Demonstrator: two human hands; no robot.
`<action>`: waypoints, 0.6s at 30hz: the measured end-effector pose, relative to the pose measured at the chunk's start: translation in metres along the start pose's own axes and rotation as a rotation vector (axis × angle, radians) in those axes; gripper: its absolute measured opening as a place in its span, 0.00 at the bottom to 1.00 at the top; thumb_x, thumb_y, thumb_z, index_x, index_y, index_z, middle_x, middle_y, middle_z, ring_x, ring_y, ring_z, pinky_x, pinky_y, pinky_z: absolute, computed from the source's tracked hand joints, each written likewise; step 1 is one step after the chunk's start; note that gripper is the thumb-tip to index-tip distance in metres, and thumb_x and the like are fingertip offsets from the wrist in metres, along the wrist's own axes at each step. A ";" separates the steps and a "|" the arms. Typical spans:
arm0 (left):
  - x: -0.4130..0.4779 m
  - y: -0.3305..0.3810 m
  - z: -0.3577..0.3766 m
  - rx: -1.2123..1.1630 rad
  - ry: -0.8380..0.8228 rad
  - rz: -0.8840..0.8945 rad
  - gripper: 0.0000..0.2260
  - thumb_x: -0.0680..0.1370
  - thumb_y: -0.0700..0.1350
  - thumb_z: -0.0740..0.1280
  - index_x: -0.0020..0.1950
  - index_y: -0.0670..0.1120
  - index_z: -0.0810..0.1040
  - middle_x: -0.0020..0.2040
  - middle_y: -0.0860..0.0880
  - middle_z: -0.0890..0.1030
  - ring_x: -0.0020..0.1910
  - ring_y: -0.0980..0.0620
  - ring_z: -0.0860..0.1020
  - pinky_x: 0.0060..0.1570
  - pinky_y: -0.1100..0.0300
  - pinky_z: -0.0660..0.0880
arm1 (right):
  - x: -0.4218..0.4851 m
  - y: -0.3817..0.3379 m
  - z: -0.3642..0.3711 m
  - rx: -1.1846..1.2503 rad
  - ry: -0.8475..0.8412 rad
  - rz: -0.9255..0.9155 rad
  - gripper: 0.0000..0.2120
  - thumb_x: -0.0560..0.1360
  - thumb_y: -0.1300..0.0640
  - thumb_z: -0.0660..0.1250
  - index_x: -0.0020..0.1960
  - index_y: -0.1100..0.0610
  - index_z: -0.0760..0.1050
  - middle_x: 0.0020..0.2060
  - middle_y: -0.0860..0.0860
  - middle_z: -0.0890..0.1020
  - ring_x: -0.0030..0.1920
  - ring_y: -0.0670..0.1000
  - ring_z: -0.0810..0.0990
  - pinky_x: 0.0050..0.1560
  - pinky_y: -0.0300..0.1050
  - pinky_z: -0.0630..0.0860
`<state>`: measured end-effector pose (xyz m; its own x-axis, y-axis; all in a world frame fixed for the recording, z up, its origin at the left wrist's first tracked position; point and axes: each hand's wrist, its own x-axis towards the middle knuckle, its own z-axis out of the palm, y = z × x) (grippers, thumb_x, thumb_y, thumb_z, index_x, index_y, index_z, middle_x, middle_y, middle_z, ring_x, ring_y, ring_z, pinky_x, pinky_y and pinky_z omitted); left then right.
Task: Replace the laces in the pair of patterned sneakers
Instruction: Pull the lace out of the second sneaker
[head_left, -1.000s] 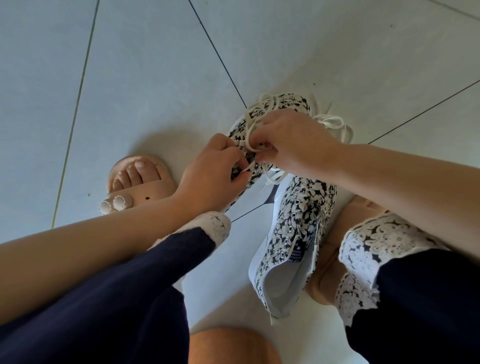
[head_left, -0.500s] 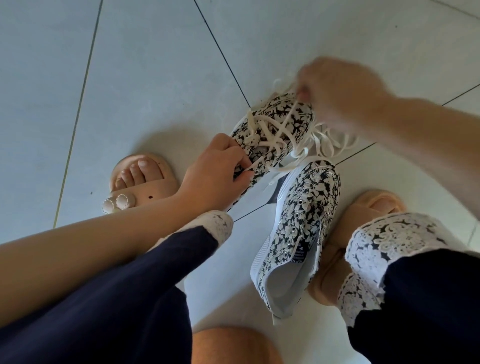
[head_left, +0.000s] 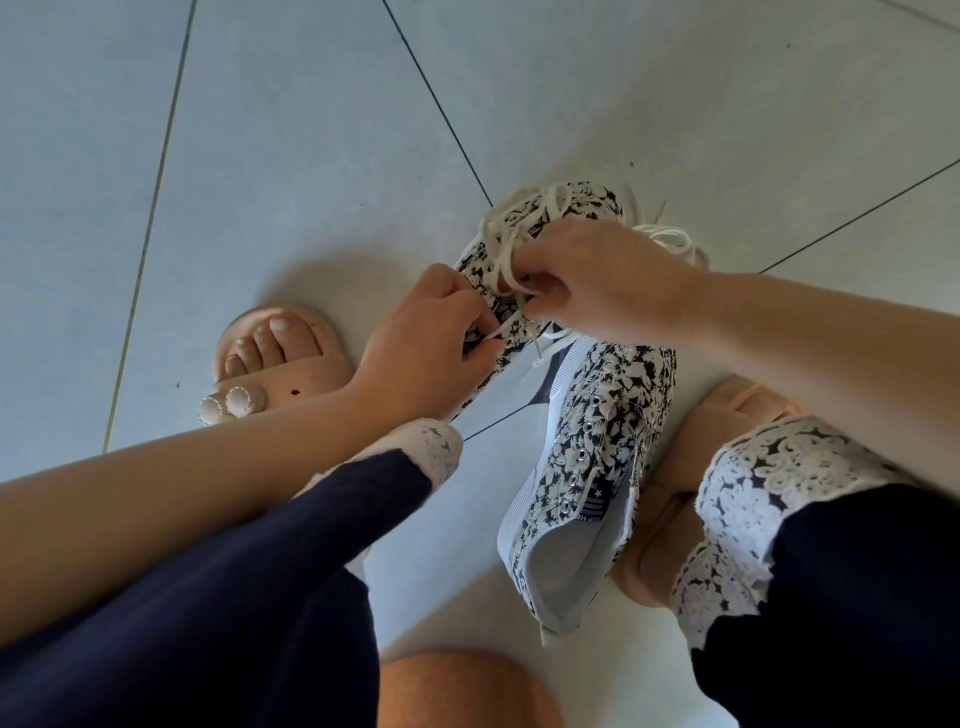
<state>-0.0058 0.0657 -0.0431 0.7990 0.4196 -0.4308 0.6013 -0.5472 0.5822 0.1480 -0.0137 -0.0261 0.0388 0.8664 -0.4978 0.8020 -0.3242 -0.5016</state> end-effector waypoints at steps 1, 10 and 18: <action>0.000 0.000 0.000 0.004 -0.005 0.002 0.06 0.74 0.47 0.67 0.48 0.46 0.78 0.49 0.55 0.66 0.44 0.52 0.73 0.46 0.58 0.71 | 0.002 -0.001 0.002 -0.005 -0.002 0.025 0.08 0.77 0.52 0.63 0.54 0.51 0.75 0.36 0.43 0.68 0.40 0.44 0.68 0.39 0.35 0.60; 0.000 -0.001 0.001 -0.007 -0.005 -0.004 0.06 0.74 0.48 0.67 0.48 0.47 0.78 0.49 0.55 0.67 0.43 0.52 0.73 0.46 0.58 0.71 | 0.009 -0.003 -0.004 -0.391 -0.018 -0.035 0.14 0.79 0.61 0.59 0.63 0.50 0.71 0.52 0.51 0.75 0.41 0.49 0.67 0.49 0.46 0.68; 0.000 -0.003 0.001 -0.008 0.002 0.013 0.05 0.74 0.48 0.67 0.47 0.48 0.78 0.48 0.54 0.67 0.42 0.54 0.71 0.44 0.60 0.70 | 0.014 -0.003 -0.016 -0.437 -0.039 -0.011 0.12 0.78 0.64 0.57 0.60 0.56 0.69 0.47 0.48 0.75 0.41 0.51 0.73 0.42 0.46 0.72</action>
<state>-0.0077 0.0670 -0.0457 0.8065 0.4144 -0.4217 0.5910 -0.5464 0.5934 0.1559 0.0059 -0.0203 0.0127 0.8512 -0.5246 0.9794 -0.1163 -0.1649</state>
